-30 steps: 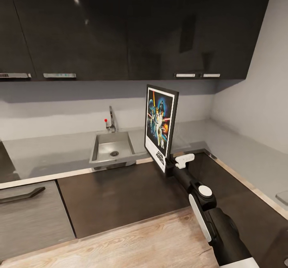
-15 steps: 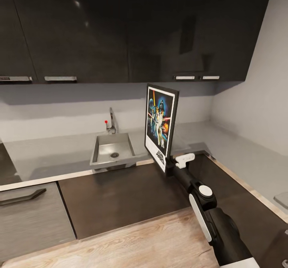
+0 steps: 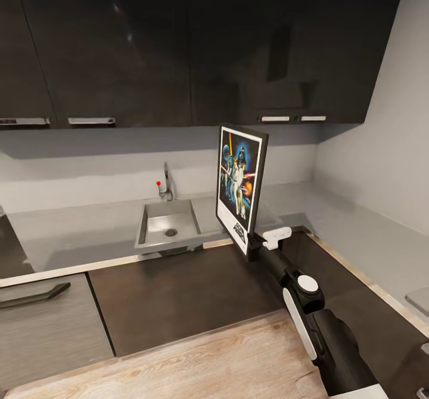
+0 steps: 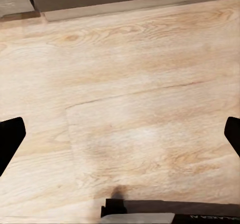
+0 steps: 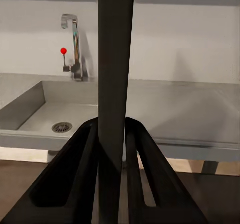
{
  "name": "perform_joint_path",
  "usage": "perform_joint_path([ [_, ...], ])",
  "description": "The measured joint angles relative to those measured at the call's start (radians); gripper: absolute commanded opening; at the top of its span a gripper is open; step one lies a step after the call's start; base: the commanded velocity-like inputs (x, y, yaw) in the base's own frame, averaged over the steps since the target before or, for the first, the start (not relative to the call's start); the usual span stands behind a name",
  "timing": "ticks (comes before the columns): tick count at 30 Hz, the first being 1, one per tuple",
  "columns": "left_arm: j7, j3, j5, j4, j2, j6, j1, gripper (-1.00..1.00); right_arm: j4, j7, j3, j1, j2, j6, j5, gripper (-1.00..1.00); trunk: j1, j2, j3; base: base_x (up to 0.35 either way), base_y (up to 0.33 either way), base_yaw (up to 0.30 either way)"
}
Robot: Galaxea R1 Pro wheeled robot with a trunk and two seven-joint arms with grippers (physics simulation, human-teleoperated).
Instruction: Pick up the poster from the kitchen countertop and hang it on one of the wall nails in the kitchen.
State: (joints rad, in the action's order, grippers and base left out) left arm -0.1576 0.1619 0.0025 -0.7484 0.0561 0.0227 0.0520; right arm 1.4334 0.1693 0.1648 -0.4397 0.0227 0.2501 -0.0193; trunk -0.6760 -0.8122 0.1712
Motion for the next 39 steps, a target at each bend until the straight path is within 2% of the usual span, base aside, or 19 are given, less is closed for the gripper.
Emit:
perform_joint_path([
  [8, -0.003, 0.011, 0.000, 0.010, 0.001, -0.014, 0.000, 1.00, 0.000, 0.000, 0.000, 0.000, 0.000, 0.000, 0.000, -1.00, 0.031, 0.056, -0.025, 0.000, 0.000, 0.000],
  [39, -0.003, 0.013, -0.001, 0.012, 0.001, -0.019, 0.000, 1.00, 0.000, 0.000, 0.000, 0.000, 0.000, 0.000, 0.000, -1.00, 0.150, 0.274, -0.123, 0.000, 0.000, 0.000],
])
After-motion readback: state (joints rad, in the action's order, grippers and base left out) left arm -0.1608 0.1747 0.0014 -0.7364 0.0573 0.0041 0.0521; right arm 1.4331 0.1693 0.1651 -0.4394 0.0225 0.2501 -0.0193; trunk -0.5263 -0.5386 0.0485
